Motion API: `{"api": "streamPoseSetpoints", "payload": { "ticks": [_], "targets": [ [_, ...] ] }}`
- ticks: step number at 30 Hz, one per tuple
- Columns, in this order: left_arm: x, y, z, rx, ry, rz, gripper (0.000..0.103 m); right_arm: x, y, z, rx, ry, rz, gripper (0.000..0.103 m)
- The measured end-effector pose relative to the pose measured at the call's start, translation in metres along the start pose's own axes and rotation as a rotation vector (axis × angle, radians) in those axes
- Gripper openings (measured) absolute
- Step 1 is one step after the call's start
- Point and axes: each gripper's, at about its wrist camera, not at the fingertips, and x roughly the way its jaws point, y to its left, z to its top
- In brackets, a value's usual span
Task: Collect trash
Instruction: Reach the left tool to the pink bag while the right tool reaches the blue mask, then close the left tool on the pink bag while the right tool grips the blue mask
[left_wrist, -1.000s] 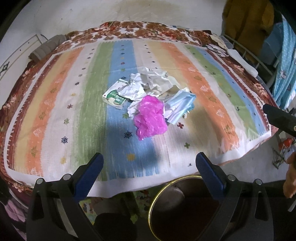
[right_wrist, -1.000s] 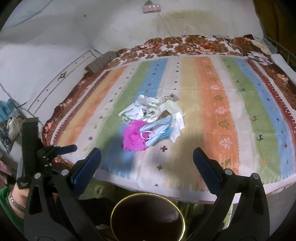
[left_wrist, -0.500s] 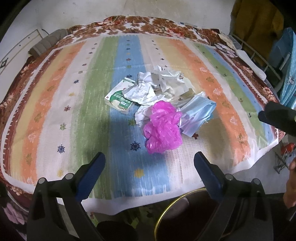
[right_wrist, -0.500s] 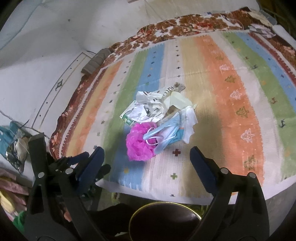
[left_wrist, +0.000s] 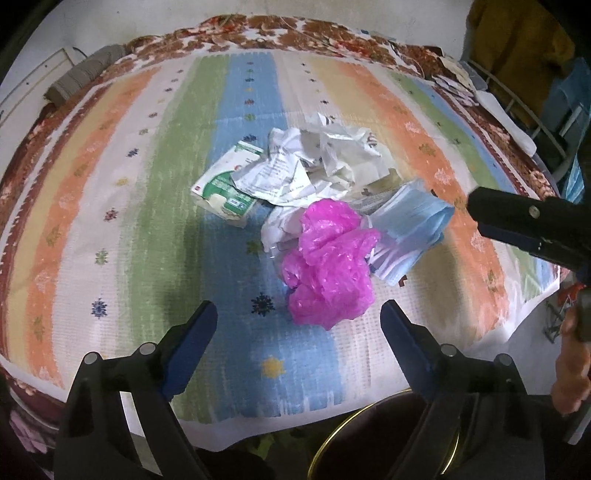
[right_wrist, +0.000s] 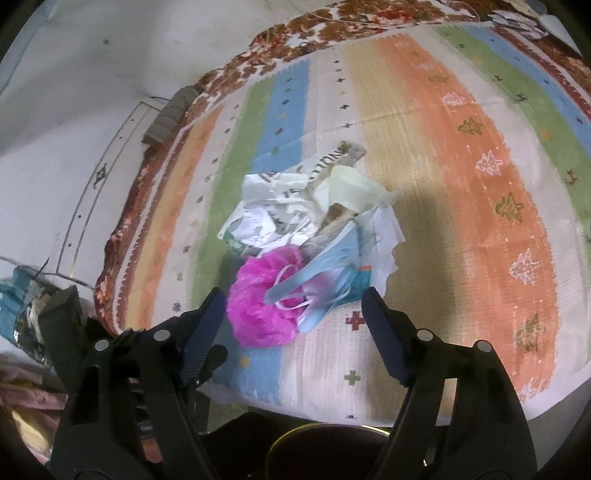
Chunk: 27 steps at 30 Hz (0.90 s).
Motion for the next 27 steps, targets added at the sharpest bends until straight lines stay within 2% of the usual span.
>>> {"api": "streamPoseSetpoints", "payload": {
  "ticks": [6, 10, 13, 16, 18, 19, 20, 21, 23, 27],
  "targets": [
    [0.018, 0.006, 0.004, -0.034, 0.036, -0.035, 0.081, 0.017, -0.001, 0.009, 0.011, 0.022, -0.015, 0.067],
    [0.022, 0.006, 0.009, -0.055, 0.027, -0.06, 0.079, 0.03, -0.006, 0.014, 0.03, 0.044, -0.042, 0.066],
    [0.027, 0.004, 0.012, -0.05, 0.028, -0.066, 0.076, 0.038, -0.009, 0.017, 0.045, 0.058, -0.043, 0.061],
    [0.035, 0.001, 0.014, -0.045, 0.044, -0.066, 0.07, 0.046, -0.011, 0.017, 0.046, 0.074, -0.056, 0.05],
    [0.041, 0.001, 0.015, -0.05, 0.053, -0.069, 0.059, 0.05, -0.012, 0.018, 0.05, 0.082, -0.057, 0.044],
    [0.043, 0.002, 0.016, -0.053, 0.055, -0.072, 0.057, 0.052, -0.012, 0.019, 0.049, 0.083, -0.062, 0.037],
    [0.045, 0.003, 0.017, -0.057, 0.053, -0.075, 0.048, 0.052, -0.012, 0.019, 0.047, 0.084, -0.066, 0.032],
    [0.046, 0.003, 0.017, -0.059, 0.055, -0.077, 0.033, 0.054, -0.012, 0.02, 0.046, 0.086, -0.069, 0.029],
    [0.049, 0.004, 0.019, -0.066, 0.053, -0.085, 0.018, 0.056, -0.013, 0.021, 0.046, 0.089, -0.075, 0.013],
    [0.043, 0.009, 0.023, -0.087, 0.049, -0.114, 0.011, 0.052, -0.012, 0.022, 0.03, 0.082, -0.08, 0.008]
  ]
}}
